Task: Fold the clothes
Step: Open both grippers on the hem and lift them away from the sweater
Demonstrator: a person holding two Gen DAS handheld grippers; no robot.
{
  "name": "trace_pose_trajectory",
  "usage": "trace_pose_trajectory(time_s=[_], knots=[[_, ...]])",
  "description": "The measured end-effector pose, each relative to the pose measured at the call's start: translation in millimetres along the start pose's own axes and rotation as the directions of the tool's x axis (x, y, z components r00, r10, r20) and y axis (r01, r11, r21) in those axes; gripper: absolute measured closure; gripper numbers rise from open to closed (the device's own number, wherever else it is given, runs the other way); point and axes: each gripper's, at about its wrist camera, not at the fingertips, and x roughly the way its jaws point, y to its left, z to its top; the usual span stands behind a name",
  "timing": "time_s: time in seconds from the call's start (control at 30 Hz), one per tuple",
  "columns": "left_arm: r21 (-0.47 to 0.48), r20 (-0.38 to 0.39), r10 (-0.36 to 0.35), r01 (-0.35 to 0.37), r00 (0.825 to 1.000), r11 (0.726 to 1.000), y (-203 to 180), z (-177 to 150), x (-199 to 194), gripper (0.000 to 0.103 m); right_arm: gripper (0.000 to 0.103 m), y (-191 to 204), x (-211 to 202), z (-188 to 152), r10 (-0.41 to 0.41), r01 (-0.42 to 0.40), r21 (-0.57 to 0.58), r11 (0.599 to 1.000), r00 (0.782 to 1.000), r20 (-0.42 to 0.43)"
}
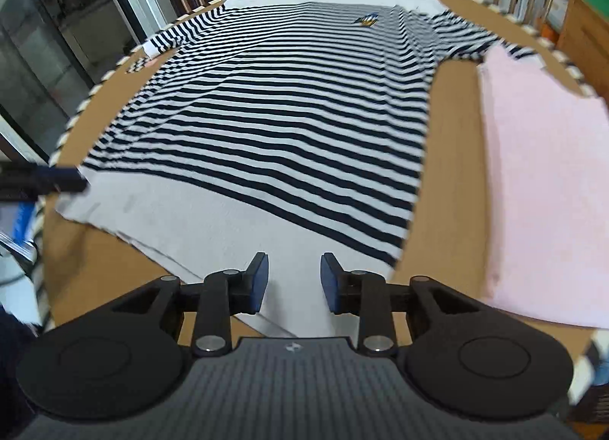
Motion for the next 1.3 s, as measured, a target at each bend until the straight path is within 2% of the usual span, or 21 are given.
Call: trace_pose_trajectory(time_s=[0.1,0.37,0.53,0.7,0.77,0.83,0.87,0.9,0.93,0.97,1.03,1.13,1.3], knots=[[-0.031,-0.027,-0.003,0.002,1.000,1.000,7,0,5,0.055,0.070,3,7,-1,0.000,-0.001,-0.032,0.999,1.000,-0.026],[0.028,-0.036,0.028,-0.027,0.999,0.999,4,-9,-5,0.055,0.070,10,2,-11,-0.007,0.001,-0.087,0.996,0.997,-0.071],[0.023,-0.040,0.032,-0.032,0.999,0.999,3,-8,-5,0.054,0.070,12,1,-14,-0.013,0.007,-0.089,0.996,0.998,-0.069],[0.023,-0.055,0.027,-0.026,0.998,0.999,3,-4,-5,0.050,0.064,17,1,-15,-0.016,0.009,-0.101,0.995,0.998,-0.068],[0.019,-0.063,0.026,-0.025,0.998,1.000,4,0,-6,0.049,0.064,15,-3,-13,-0.013,0.008,-0.072,0.997,0.998,-0.063],[-0.015,-0.035,0.020,-0.020,0.999,1.000,7,7,-14,0.047,0.060,11,-9,-11,-0.004,0.003,-0.026,1.000,0.999,-0.041],[-0.039,-0.014,0.011,-0.012,1.000,0.999,9,12,-19,0.041,0.057,9,-14,-10,0.004,-0.004,0.004,1.000,1.000,-0.016],[-0.059,0.009,0.006,-0.005,1.000,0.998,11,16,-23,0.031,0.051,7,-18,-10,0.009,-0.009,0.025,1.000,1.000,0.012],[-0.077,0.033,0.004,-0.001,0.999,0.997,12,20,-26,0.027,0.043,5,-22,-9,0.010,-0.011,0.043,0.999,0.999,0.039],[-0.095,0.058,0.002,0.003,0.998,0.996,14,23,-29,0.021,0.042,4,-25,-9,0.002,-0.005,0.053,0.999,0.998,0.060],[-0.102,0.073,0.008,-0.001,0.997,0.995,14,33,-29,0.021,0.042,4,-26,-7,-0.018,0.011,0.075,0.997,0.996,0.089],[-0.061,0.059,0.013,-0.009,0.998,0.998,13,47,-21,0.021,0.042,5,-25,-2,-0.039,0.022,0.142,0.990,0.992,0.120],[0.071,-0.007,0.041,-0.041,0.999,0.997,12,74,-4,0.021,0.042,24,-25,10,-0.078,0.033,0.248,0.968,0.982,0.171]])
